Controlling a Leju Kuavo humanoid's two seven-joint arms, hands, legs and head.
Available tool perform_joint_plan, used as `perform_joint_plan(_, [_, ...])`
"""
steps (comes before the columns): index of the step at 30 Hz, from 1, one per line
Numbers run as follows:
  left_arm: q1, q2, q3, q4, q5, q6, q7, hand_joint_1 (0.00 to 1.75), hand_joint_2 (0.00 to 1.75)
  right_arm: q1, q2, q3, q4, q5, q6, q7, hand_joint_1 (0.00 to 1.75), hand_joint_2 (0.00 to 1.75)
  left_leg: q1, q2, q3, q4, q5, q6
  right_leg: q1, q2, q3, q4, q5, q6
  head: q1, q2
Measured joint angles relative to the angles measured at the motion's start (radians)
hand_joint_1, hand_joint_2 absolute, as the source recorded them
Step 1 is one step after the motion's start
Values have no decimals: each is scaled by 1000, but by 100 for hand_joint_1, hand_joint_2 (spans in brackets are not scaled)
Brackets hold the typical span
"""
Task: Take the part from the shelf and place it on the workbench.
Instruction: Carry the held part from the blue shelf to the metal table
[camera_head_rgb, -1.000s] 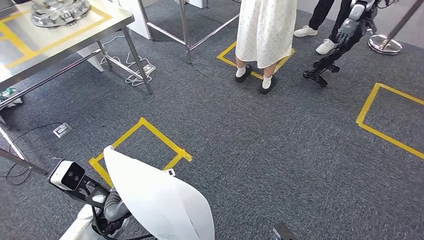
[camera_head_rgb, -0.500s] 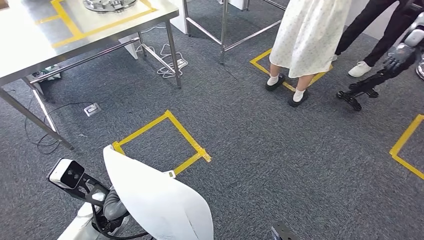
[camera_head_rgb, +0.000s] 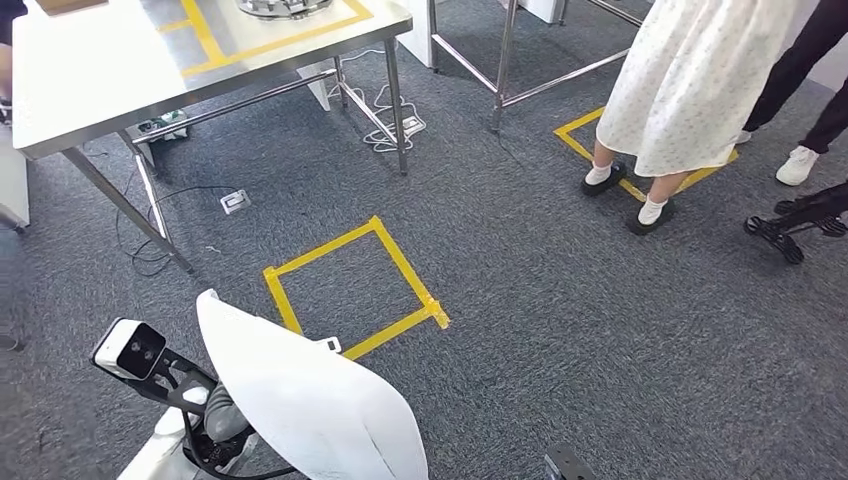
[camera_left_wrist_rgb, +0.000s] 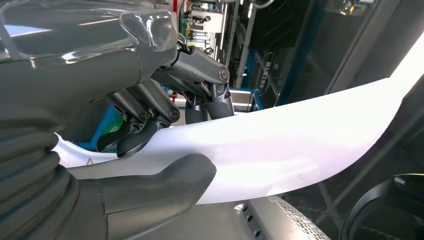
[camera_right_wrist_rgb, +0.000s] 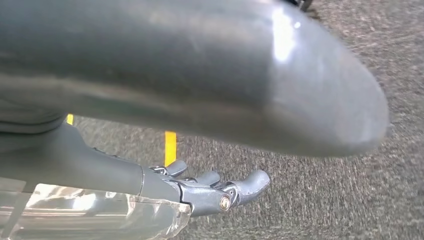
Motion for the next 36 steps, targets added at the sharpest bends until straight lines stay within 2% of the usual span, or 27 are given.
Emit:
perform_joint_plan(1, [1,0,0,0,1,0,0,175,175,0,0,0,0,2,2,2,0,0,0,2,-7,7,9,3,4,-12,2,0,-2,-3,0,0])
perform_joint_plan(2, [1,1,0,0,2,0,-1,175,175,-1,-1,0,0,3,3,4,0,0,-2,5,9,-28,36,9,8,-23,5,0,-5,-5,0,0])
perform_joint_plan(4, [0,2,1,-1,4,0,-1,175,175,-3,1,-1,0,4,4,4,0,0,-12,19,81,-167,100,34,15,-39,14,-1,-11,-7,1,0])
perform_joint_plan(5, [0,2,1,-1,4,0,-2,175,175,-5,3,-2,0,3,3,3,0,0,-17,28,112,-225,119,46,19,-45,16,-2,-13,-5,2,0])
perform_joint_plan(6, [1,3,2,-2,3,0,-2,175,175,-7,5,-4,-1,1,3,2,0,0,-23,34,129,-260,126,56,20,-50,17,-3,-15,-3,3,0])
perform_joint_plan(8, [3,5,3,-2,0,0,-2,175,175,-11,8,-9,-1,-2,0,1,0,0,-29,34,135,-277,125,63,21,-61,19,-9,-15,4,4,0])
perform_joint_plan(9, [5,5,4,-3,-1,0,-2,175,175,-12,8,-12,-1,-3,-1,1,0,0,-27,30,141,-288,130,65,21,-64,21,-12,-16,7,3,0])
perform_joint_plan(11, [3,5,5,-5,-2,-1,-2,175,175,-13,9,-16,-2,-4,-3,-1,0,0,-20,22,162,-317,141,67,22,-39,12,16,-32,10,4,0])
perform_joint_plan(12, [2,3,5,-5,-3,-1,-2,175,175,-12,8,-18,-2,-4,-5,-2,0,0,-15,18,171,-328,145,67,20,-18,-8,61,-51,9,6,0])
perform_joint_plan(14, [-1,0,3,-4,-4,-1,-2,175,175,-9,4,-20,-2,-4,-11,0,0,0,-13,8,175,-332,147,67,12,17,-78,195,-96,10,7,0])
perform_joint_plan(15, [0,-1,3,-3,-5,-1,-2,175,175,-6,3,-21,-2,-4,-14,1,0,0,-12,1,176,-332,146,66,7,22,-110,246,-108,16,8,0])
perform_joint_plan(16, [1,-2,2,-2,-6,-1,-2,175,175,-4,2,-22,-1,-4,-16,3,0,0,-11,-6,176,-331,144,63,1,24,-127,263,-104,26,8,0])
perform_joint_plan(17, [2,-2,2,-1,-6,-1,-2,175,175,-4,2,-22,-1,-4,-18,4,0,0,-9,-12,178,-329,142,59,-4,24,-122,237,-84,39,8,0])
perform_joint_plan(19, [2,-2,1,-1,-6,-1,-2,175,175,-4,2,-23,-1,-4,-20,5,0,0,-4,-21,179,-318,132,45,-16,24,-69,103,-19,68,8,0])
perform_joint_plan(20, [2,-2,2,0,-6,-1,-3,175,175,-5,2,-23,-1,-4,-21,5,0,0,-3,-25,177,-308,124,36,-19,26,-43,43,7,72,9,0])
perform_joint_plan(21, [2,-3,2,0,-6,-2,-4,175,175,-5,2,-24,-1,-4,-21,5,0,0,-4,-28,174,-300,119,28,-19,27,-27,7,21,68,9,0])
perform_joint_plan(22, [2,-2,2,0,-6,-2,-5,175,175,-5,3,-24,-1,-4,-21,6,0,0,-6,-29,170,-295,115,23,-18,28,-23,-3,24,59,8,0])
perform_joint_plan(24, [3,-2,2,1,-6,-3,-8,175,175,-4,4,-26,-1,-4,-21,6,0,0,-4,-29,168,-292,109,18,-15,28,-22,-1,23,39,8,0])
perform_joint_plan(26, [2,-2,3,2,-5,-4,-10,175,175,-4,4,-30,-1,-4,-21,5,0,0,1,-20,157,-262,89,10,-17,28,-17,-3,18,23,6,0])
perform_joint_plan(27, [1,-2,4,2,-5,-5,-11,175,175,-4,4,-33,-1,-4,-21,4,0,0,2,-13,136,-218,65,5,-18,28,-14,-4,15,16,5,0])
perform_joint_plan(29, [2,-2,4,3,-6,-5,-12,175,175,-2,3,-37,-1,-4,-22,2,0,0,4,-4,64,-78,8,-1,-14,27,-8,-4,7,5,4,0])
perform_joint_plan(30, [3,-2,4,4,-6,-5,-13,175,175,0,3,-39,-1,-4,-22,1,0,0,4,-2,29,-16,-9,-1,-12,26,-4,-4,4,2,4,0])
perform_joint_plan(31, [4,-2,4,5,-7,-5,-14,175,175,1,3,-40,-1,-4,-23,0,0,0,4,-1,8,14,-7,0,-9,25,1,-4,0,0,4,0])
perform_joint_plan(32, [5,-1,4,6,-8,-5,-14,175,175,2,3,-41,-1,-4,-24,-1,0,0,3,0,8,1,16,5,-6,25,7,-4,-4,-1,3,0])
perform_joint_plan(33, [5,-1,4,6,-8,-6,-15,175,175,2,3,-41,-1,-4,-24,-1,0,0,2,1,27,-52,55,13,-3,25,16,-4,-10,-1,3,0])
perform_joint_plan(34, [4,-1,5,6,-9,-6,-15,175,175,3,4,-42,-2,-4,-25,-2,0,0,-2,3,60,-127,98,25,-1,26,24,-5,-15,0,4,0])
perform_joint_plan(36, [2,-1,6,6,-9,-7,-16,175,175,3,8,-43,-2,-4,-25,-4,0,0,-13,12,115,-244,136,48,4,25,36,-8,-26,5,4,0])
